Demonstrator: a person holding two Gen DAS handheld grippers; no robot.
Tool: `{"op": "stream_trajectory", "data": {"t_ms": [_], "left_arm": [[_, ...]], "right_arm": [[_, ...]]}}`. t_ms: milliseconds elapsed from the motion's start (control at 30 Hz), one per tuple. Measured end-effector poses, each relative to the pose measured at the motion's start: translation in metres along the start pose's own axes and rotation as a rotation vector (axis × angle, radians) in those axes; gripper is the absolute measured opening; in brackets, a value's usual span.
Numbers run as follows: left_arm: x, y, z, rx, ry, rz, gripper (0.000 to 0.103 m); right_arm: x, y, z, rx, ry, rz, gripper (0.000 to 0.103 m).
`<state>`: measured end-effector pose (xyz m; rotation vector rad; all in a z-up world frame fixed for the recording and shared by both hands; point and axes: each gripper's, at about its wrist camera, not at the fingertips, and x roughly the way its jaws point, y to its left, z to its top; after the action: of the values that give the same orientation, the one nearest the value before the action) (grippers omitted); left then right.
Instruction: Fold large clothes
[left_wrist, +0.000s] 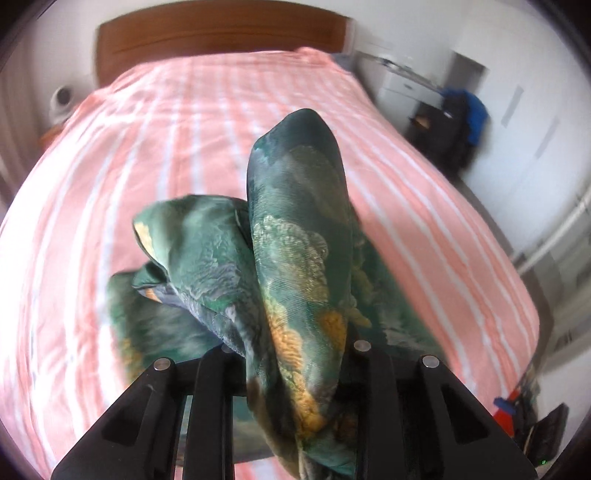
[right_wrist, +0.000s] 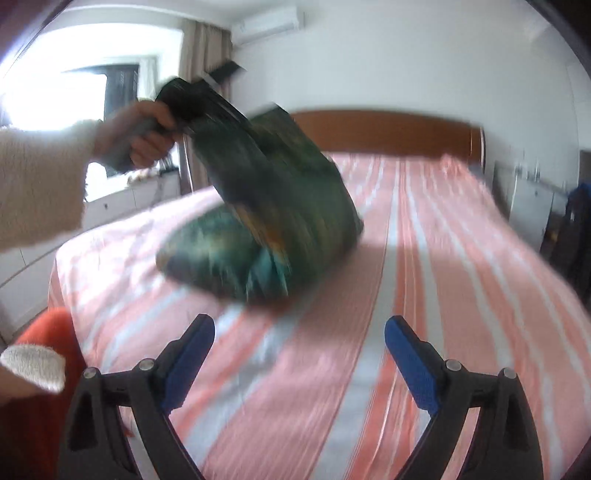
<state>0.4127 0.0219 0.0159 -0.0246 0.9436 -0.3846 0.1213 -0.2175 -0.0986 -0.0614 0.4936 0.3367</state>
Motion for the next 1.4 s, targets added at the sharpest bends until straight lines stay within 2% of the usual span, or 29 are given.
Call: {"op": "stream_trajectory", "data": {"t_ms": [100, 233, 333, 467, 600, 633, 767, 833, 900, 1033, 1167, 1233, 1267, 1333, 1400], "left_arm": [[0.014, 0.043, -0.019, -0.076, 0.001, 0.035, 0.026], [0.037, 0.092, -0.052, -0.186, 0.016, 0.072, 0.027], [0.057, 0.117, -0.084, -0.268, 0.021, 0.053, 0.03], [0.076, 0.139, -0.1, -0.34, -0.012, -0.011, 0.035], [0.073, 0.153, -0.113, -0.447, -0.05, -0.122, 0.053], [0.071, 0.159, -0.114, -0.466, -0.064, -0.14, 0.06], [0.05, 0.159, -0.125, -0.487, -0.099, -0.173, 0.072], [0.036, 0.156, -0.136, -0.474, -0.111, -0.129, 0.086], [0.027, 0.149, -0.141, -0.445, -0.13, -0.063, 0.087], [0.016, 0.149, -0.157, -0.466, -0.162, -0.019, 0.087], [0.006, 0.149, -0.171, -0.475, -0.196, 0.05, 0.089], [0.004, 0.146, -0.18, -0.471, -0.212, 0.105, 0.09], [0.006, 0.146, -0.182, -0.472, -0.213, 0.139, 0.09], [0.008, 0.147, -0.19, -0.48, -0.213, 0.188, 0.092], [0.005, 0.148, -0.203, -0.518, -0.239, 0.157, 0.092]], "right_arm": [[0.007, -0.003, -0.016, 0.064, 0.05, 0.026, 0.093], [0.008, -0.004, -0.026, 0.059, 0.079, 0.035, 0.093], [0.014, 0.001, -0.034, 0.052, 0.103, 0.041, 0.093], [0.023, 0.007, -0.042, 0.051, 0.149, 0.054, 0.093], [0.029, 0.014, -0.044, 0.031, 0.183, 0.065, 0.093], [0.032, 0.016, -0.045, 0.029, 0.192, 0.068, 0.093], [0.04, 0.02, -0.036, 0.035, 0.218, 0.091, 0.093], [0.047, 0.018, -0.017, 0.041, 0.203, 0.098, 0.093], [0.056, 0.009, 0.016, 0.072, 0.156, 0.095, 0.093], [0.092, -0.01, 0.102, 0.18, 0.052, 0.072, 0.092], [0.156, 0.018, 0.155, 0.126, 0.066, 0.126, 0.079], [0.199, 0.054, 0.155, 0.02, 0.148, 0.186, 0.076], [0.223, 0.076, 0.146, -0.046, 0.222, 0.2, 0.079], [0.252, 0.111, 0.123, -0.202, 0.285, 0.092, 0.082], [0.256, 0.128, 0.11, -0.287, 0.273, 0.035, 0.084]]}}
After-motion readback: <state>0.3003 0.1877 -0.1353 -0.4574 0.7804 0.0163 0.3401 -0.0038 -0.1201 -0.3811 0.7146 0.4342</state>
